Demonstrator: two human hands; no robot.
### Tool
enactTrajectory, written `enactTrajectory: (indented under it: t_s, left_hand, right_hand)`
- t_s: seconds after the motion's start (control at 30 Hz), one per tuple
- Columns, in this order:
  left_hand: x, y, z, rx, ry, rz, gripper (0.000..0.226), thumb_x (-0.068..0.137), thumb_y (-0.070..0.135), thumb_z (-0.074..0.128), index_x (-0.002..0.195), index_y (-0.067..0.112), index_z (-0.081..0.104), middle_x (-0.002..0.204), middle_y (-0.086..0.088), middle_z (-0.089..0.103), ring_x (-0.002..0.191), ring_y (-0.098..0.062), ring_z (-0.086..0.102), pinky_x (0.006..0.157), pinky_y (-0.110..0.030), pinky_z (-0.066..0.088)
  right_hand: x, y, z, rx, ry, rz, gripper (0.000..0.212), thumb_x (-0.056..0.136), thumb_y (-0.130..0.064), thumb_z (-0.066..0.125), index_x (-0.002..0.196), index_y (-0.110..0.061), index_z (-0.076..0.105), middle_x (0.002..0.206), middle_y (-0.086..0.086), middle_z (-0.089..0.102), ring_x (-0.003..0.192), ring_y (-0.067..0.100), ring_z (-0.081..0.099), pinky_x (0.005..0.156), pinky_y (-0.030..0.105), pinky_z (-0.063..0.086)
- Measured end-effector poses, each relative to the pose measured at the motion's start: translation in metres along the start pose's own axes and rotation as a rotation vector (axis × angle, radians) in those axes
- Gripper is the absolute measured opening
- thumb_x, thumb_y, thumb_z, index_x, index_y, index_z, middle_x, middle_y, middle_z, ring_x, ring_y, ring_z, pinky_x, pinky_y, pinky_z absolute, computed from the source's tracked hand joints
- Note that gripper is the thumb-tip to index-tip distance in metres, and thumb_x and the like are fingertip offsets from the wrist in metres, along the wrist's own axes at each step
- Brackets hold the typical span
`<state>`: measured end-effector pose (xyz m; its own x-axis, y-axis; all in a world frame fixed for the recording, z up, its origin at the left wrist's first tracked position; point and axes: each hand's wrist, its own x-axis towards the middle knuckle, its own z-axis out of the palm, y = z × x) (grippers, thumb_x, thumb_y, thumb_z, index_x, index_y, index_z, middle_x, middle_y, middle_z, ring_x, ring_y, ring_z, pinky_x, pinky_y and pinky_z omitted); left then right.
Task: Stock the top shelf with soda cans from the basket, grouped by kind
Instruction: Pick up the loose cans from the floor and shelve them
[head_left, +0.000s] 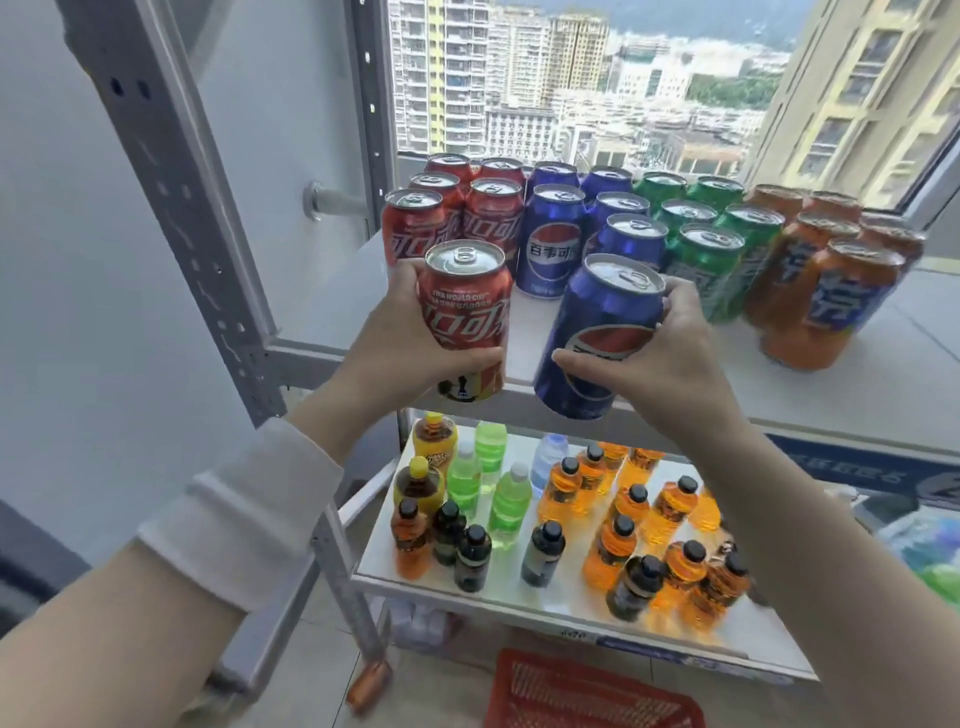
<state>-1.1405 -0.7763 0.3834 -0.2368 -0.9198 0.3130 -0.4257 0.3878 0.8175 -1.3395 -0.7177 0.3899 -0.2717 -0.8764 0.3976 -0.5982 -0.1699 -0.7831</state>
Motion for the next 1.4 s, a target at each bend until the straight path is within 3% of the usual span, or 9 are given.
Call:
enactTrajectory:
  t_s: [0.1, 0.2, 0.4, 0.57, 0.67, 0.8, 1.0, 1.2, 1.4]
  left_hand:
    - [0.016, -0.007, 0.005, 0.035, 0.016, -0.011, 0.078, 0.061, 0.026, 0.084, 0.122, 0.016, 0.036, 0.118, 0.005, 0.054, 0.109, -0.012, 0.054, 0.096, -0.031, 0.045]
    - [0.032, -0.013, 0.009, 0.051, 0.009, -0.009, 0.084, 0.060, 0.029, 0.084, 0.127, 0.017, 0.034, 0.128, 0.001, 0.053, 0.114, -0.012, 0.052, 0.097, -0.028, 0.043]
    - [0.051, -0.020, 0.010, 0.065, -0.076, 0.025, 0.083, 0.059, 0.033, 0.084, 0.123, 0.018, 0.034, 0.120, 0.008, 0.053, 0.114, -0.011, 0.054, 0.098, -0.031, 0.045]
    - [0.053, -0.020, 0.008, 0.086, -0.141, 0.078, 0.092, 0.059, 0.035, 0.082, 0.130, 0.022, 0.026, 0.122, 0.013, 0.044, 0.115, -0.006, 0.050, 0.098, -0.026, 0.044]
    - [0.052, -0.009, -0.003, 0.085, -0.146, 0.107, 0.107, 0.055, 0.045, 0.078, 0.139, 0.029, 0.013, 0.130, 0.004, 0.045, 0.114, -0.006, 0.051, 0.095, -0.024, 0.044]
    - [0.058, 0.019, -0.030, 0.333, -0.177, 0.253, 0.100, 0.051, 0.058, 0.068, 0.138, 0.034, 0.024, 0.144, 0.007, 0.039, 0.119, 0.001, 0.037, 0.097, -0.022, 0.032]
    - [0.090, 0.047, -0.042, 0.840, -0.524, 0.340, 0.092, 0.053, 0.067, 0.061, 0.136, 0.038, 0.036, 0.140, 0.010, 0.044, 0.126, -0.012, 0.041, 0.104, -0.038, 0.038]
    - [0.115, 0.052, -0.039, 0.841, -0.624, 0.372, 0.074, 0.055, 0.055, 0.074, 0.123, 0.038, 0.047, 0.119, 0.014, 0.052, 0.099, -0.003, 0.040, 0.081, -0.025, 0.034]
    - [0.134, 0.054, -0.041, 0.868, -0.610, 0.394, 0.073, 0.057, 0.053, 0.076, 0.122, 0.033, 0.049, 0.106, 0.017, 0.046, 0.097, -0.006, 0.043, 0.079, -0.027, 0.036]
  right_hand:
    - [0.018, 0.003, 0.010, -0.043, -0.020, -0.009, 0.083, 0.052, -0.030, 0.088, 0.118, -0.012, 0.041, 0.103, -0.007, 0.054, 0.102, 0.010, 0.056, 0.086, 0.020, 0.047]
    - [0.028, 0.004, 0.020, -0.066, -0.002, 0.011, 0.084, 0.052, -0.033, 0.088, 0.119, -0.014, 0.040, 0.099, -0.010, 0.053, 0.098, 0.006, 0.053, 0.075, 0.006, 0.042]
    - [0.037, 0.004, 0.034, -0.194, 0.064, 0.026, 0.089, 0.051, -0.044, 0.086, 0.122, -0.016, 0.038, 0.116, 0.001, 0.059, 0.109, 0.017, 0.057, 0.085, 0.032, 0.050]
    - [0.036, 0.003, 0.038, -0.244, 0.057, 0.010, 0.095, 0.051, -0.051, 0.082, 0.126, -0.013, 0.037, 0.121, 0.005, 0.058, 0.112, 0.019, 0.056, 0.089, 0.033, 0.051]
    - [0.035, -0.005, 0.029, -0.268, 0.010, -0.012, 0.101, 0.051, -0.059, 0.074, 0.133, -0.012, 0.037, 0.127, 0.006, 0.054, 0.116, 0.018, 0.053, 0.096, 0.035, 0.047]
    - [0.044, -0.034, 0.001, -0.364, -0.093, -0.079, 0.104, 0.049, -0.064, 0.062, 0.138, -0.017, 0.036, 0.129, 0.003, 0.051, 0.109, 0.015, 0.053, 0.094, 0.037, 0.048]
    - [0.084, -0.064, -0.020, -0.674, -0.465, -0.120, 0.087, 0.058, -0.055, 0.070, 0.134, -0.021, 0.045, 0.132, -0.001, 0.051, 0.107, 0.012, 0.048, 0.093, 0.026, 0.037]
    - [0.102, -0.067, -0.014, -0.758, -0.570, -0.187, 0.066, 0.061, -0.054, 0.070, 0.120, -0.027, 0.060, 0.110, -0.015, 0.058, 0.094, 0.002, 0.046, 0.082, 0.020, 0.031]
    - [0.115, -0.063, -0.008, -0.709, -0.566, -0.208, 0.064, 0.062, -0.051, 0.073, 0.119, -0.025, 0.060, 0.110, -0.012, 0.062, 0.095, 0.006, 0.053, 0.071, 0.019, 0.035]
